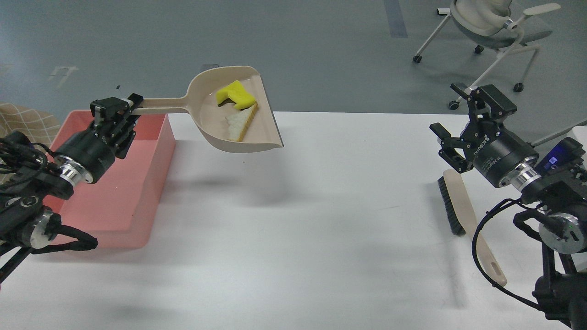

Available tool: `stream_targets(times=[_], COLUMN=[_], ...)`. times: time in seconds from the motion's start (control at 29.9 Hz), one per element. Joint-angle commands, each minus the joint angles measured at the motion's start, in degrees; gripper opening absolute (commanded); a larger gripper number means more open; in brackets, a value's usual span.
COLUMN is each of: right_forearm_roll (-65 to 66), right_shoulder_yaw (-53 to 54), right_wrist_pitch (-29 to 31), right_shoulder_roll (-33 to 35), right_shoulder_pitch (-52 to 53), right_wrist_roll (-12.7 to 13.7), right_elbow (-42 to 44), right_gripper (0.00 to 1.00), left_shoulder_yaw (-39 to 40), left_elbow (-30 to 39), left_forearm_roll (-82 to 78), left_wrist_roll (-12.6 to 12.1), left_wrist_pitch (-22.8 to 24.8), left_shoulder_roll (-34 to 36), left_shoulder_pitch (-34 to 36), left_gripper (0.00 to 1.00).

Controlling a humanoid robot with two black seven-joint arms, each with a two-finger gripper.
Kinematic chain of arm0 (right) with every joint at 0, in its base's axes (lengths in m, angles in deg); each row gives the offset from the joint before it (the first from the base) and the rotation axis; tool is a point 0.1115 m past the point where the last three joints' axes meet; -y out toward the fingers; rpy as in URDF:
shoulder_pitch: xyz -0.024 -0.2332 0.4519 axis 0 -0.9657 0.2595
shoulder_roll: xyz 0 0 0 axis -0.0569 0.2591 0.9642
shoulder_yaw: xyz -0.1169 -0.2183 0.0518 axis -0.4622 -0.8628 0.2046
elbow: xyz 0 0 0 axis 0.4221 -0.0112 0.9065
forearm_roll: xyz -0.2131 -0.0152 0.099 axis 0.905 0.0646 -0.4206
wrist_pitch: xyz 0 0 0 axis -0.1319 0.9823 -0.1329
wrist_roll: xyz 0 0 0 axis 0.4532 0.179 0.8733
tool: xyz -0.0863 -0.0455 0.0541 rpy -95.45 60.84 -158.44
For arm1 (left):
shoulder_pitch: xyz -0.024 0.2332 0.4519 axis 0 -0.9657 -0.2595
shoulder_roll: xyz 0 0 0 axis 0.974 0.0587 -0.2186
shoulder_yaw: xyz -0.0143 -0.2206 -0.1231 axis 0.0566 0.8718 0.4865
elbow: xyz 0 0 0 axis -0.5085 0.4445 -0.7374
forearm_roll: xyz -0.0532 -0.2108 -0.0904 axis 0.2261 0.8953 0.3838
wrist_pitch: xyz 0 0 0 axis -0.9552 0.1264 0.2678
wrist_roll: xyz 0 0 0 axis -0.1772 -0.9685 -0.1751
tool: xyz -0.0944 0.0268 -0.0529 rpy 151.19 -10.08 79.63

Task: Sweep and dump garbage into bin
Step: 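Lift the loaded dustpan with the left gripper over the pink bin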

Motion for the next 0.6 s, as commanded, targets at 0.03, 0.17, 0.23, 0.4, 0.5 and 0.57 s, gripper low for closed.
stream_targets(times=[0.03, 0.17, 0.23, 0.4, 0.5, 0.57], right_forearm_roll=[-0.2, -1.8, -1.9, -2.2, -2.2, -2.2], right_shoulder_yaw=[0.6, 1.0, 1.0, 1.3, 1.4, 1.5], right_wrist_pitch=[0.0, 0.0, 0.0, 0.0, 0.0, 0.0], right_shoulder_roll=[0.0, 0.0, 0.0, 0.2, 0.2, 0.2], right_shoulder_pitch=[-0.2, -0.3, -0.4, -0.6, -0.5, -0.5], right_wrist_roll=[-1.1, -1.8, -1.8, -1.9, -1.9, -1.9], right_elbow=[1.2, 1.8, 2.0, 3.7, 4.0, 4.1], right_gripper=[0.96, 0.96, 0.96, 0.96, 0.96, 0.96], left_shoulder_yaw=[2.8, 5.2, 7.0, 11.8, 15.6, 17.4], left_elbow=[0.2, 0.2, 0.6, 1.1, 0.9, 0.8], left_forearm_roll=[2.0, 2.5, 3.4, 5.0, 5.1, 5.1], left_wrist_roll=[0.0, 0.0, 0.0, 0.3, 0.2, 0.2], left_wrist_pitch=[1.0, 1.1, 1.1, 2.3, 2.9, 3.1], left_shoulder_roll=[3.1, 4.9, 6.2, 8.3, 8.5, 8.8], left_shoulder_pitch=[-3.4, -5.4, -7.1, -12.7, -16.1, -17.6], left_gripper=[0.0, 0.0, 0.0, 0.0, 0.0, 0.0])
